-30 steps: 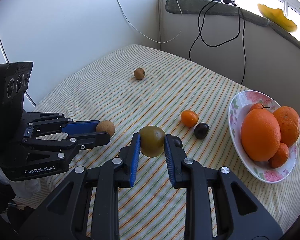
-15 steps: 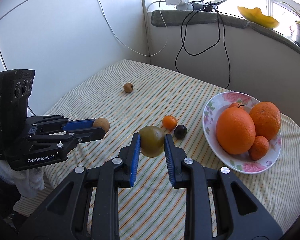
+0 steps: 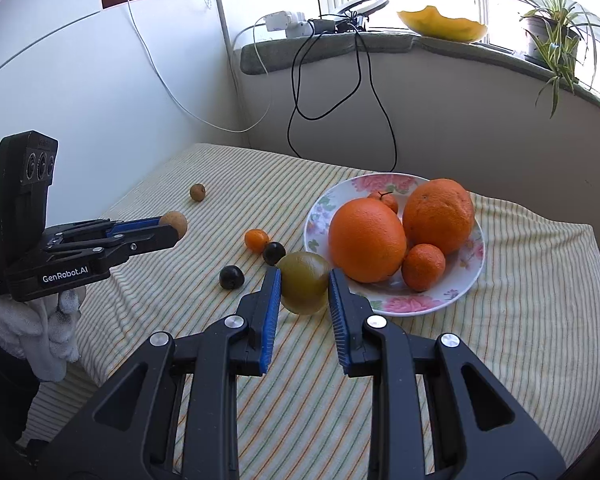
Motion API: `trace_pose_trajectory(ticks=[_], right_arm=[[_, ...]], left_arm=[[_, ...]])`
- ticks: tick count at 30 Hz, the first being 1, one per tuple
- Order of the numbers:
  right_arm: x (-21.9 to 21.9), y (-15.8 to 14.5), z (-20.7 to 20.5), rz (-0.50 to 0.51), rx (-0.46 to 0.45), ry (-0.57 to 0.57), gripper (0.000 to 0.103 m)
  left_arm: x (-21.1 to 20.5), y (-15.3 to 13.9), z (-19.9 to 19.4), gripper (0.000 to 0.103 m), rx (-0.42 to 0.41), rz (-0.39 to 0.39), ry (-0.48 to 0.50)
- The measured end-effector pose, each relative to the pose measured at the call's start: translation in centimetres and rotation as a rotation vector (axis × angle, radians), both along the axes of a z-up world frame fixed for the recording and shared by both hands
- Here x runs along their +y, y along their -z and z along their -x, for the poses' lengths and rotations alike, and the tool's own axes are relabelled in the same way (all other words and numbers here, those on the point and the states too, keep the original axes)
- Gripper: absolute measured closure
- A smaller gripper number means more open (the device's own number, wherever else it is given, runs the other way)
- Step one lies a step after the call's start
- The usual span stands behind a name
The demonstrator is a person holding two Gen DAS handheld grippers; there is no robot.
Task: Organize fruits
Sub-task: 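Carry the brown fruit and the dark green fruit over the plate with both grippers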
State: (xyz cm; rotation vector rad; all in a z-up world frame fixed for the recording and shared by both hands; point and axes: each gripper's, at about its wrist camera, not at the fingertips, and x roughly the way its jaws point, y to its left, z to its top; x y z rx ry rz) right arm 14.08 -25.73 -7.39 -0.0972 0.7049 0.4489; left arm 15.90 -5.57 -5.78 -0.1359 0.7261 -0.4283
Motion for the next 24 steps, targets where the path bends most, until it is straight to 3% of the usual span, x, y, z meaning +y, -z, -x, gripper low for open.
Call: trace_pose_trajectory(ticks=[10, 24], right_arm=[[-2.6, 0.0, -0.9, -0.012, -0.008, 0.055, 0.078], [-4.0, 0.8, -2.2, -0.015, -0.002, 0.074, 0.078]], left_arm=[[-3.5, -1.4, -3.7, 0.080, -0.030, -0.028, 0.054], [-7.4, -1.3, -7.9, 0.080, -0.020, -0.054, 0.110]])
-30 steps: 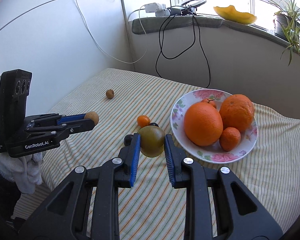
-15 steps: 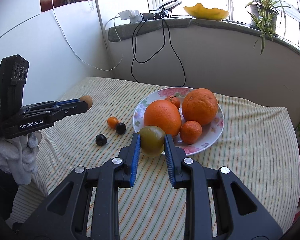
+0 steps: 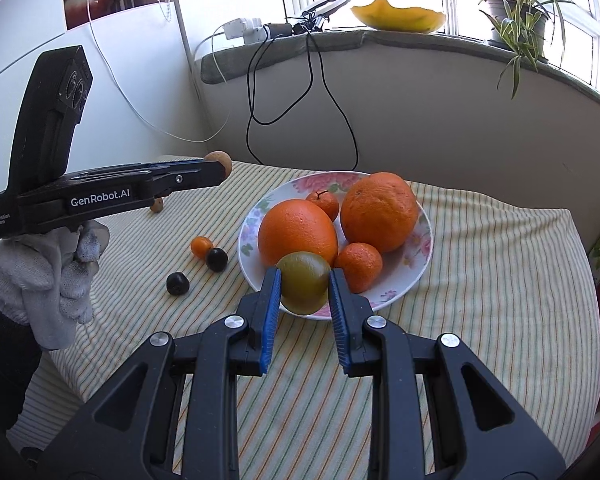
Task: Organize fruits
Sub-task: 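Carry the brown fruit and the dark green fruit over the plate with both grippers, then lower both fruits onto the plate and open both grippers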
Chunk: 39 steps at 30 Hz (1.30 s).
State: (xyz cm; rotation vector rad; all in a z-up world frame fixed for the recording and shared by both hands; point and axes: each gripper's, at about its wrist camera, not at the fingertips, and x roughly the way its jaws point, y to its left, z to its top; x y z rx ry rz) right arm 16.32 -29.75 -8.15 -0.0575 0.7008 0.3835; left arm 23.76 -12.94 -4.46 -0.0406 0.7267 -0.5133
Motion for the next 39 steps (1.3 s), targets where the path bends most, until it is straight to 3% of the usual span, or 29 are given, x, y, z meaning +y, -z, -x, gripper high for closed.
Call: trace_pose_trajectory(ticks=[9, 21, 34, 39], right_arm=[[-1.8, -0.1, -1.5, -0.008, -0.011, 0.048, 0.078], [-4.1, 0.4, -4.4, 0.000, -0.007, 0.133, 0.078], [-3.8, 1.6, -5.1, -0.010, 0.027, 0.109, 0.078], [-3.6, 1.6, -5.0, -0.007, 0.022, 0.106, 0.073]], left_arm=[[-1.5, 0.3, -1.9, 0.080, 0.007, -0.010, 0.004], [-1.6, 2.4, -4.1, 0.080, 0.075, 0.004, -0.011], [-2.3, 2.2, -4.3, 0.079, 0.081, -0.002, 0.006], [-2.6, 1.8, -4.2, 0.068, 0.071, -0.006, 0.005]])
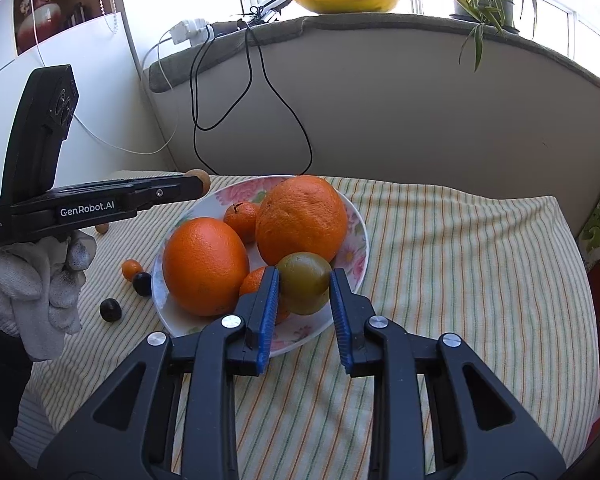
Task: Organize fruits
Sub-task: 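Lower both fruits onto the plate and open both grippers, then withdraw both grippers from the plate toward the remaining loose fruits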
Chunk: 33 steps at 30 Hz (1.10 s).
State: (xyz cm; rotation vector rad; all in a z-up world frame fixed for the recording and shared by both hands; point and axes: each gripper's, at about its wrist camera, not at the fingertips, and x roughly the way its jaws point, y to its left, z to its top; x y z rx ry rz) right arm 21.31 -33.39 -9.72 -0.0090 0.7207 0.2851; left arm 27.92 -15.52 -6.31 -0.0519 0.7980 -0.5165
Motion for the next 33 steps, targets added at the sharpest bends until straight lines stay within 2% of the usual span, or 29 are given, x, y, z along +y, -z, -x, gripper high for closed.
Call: trace_pose_trajectory(ticks=[2, 4, 10, 16, 33], right_arm=[[0.0, -0.1, 0.2, -0.005, -0.011, -0.003, 0.058], [0.0, -0.4, 0.4, -0.005, -0.024, -0.005, 0.049], [0.0, -0.7, 0.8, -0.005, -0.034, -0.010, 0.041], [-0.1, -0.9, 1.6, -0.014, -0.038, 0.000, 0.038], [0.3, -3.1, 4.9, -0.032, -0.086, 0.005, 0.035]], left_arm=[[0.0, -0.2, 0.1, 0.066, -0.003, 0.001, -0.001], [0.1, -0.2, 0.3, 0.066, -0.004, 0.000, -0.001], [0.2, -0.4, 0.8, 0.066, -0.008, -0.006, 0.001], [0.6, -1.0, 1.5, 0.061, -0.022, -0.007, 0.000], [2.5, -3.4, 5.7, 0.059, -0.076, -0.003, -0.010]])
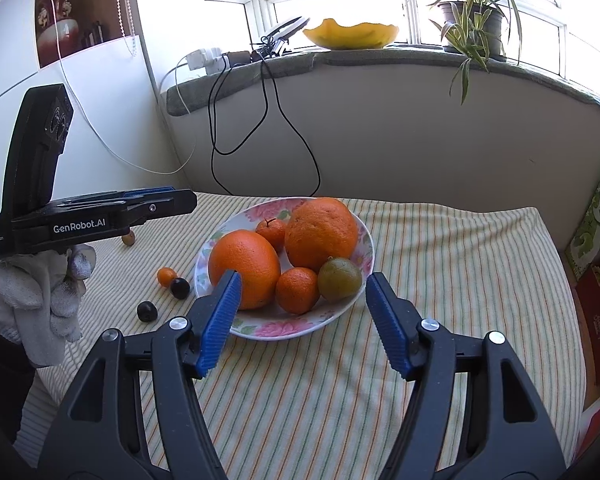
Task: Organize fruits
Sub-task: 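Withdraw both grippers from the plate toward the remaining loose fruits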
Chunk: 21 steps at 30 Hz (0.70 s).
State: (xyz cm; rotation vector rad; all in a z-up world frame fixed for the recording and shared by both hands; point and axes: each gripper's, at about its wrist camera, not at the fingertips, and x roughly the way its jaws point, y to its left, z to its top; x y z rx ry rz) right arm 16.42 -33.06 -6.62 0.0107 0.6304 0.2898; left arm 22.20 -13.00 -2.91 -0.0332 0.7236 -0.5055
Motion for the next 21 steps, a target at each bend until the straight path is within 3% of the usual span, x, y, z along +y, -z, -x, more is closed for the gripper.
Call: trace_pose_trajectory(ticks=[21], right_arm=[[2.6, -0.8, 4.4, -0.014, -0.012, -0.079, 0.035]], left_arm=[[7.3, 0.8, 6.0, 0.059, 0.001, 0.011, -0.102]])
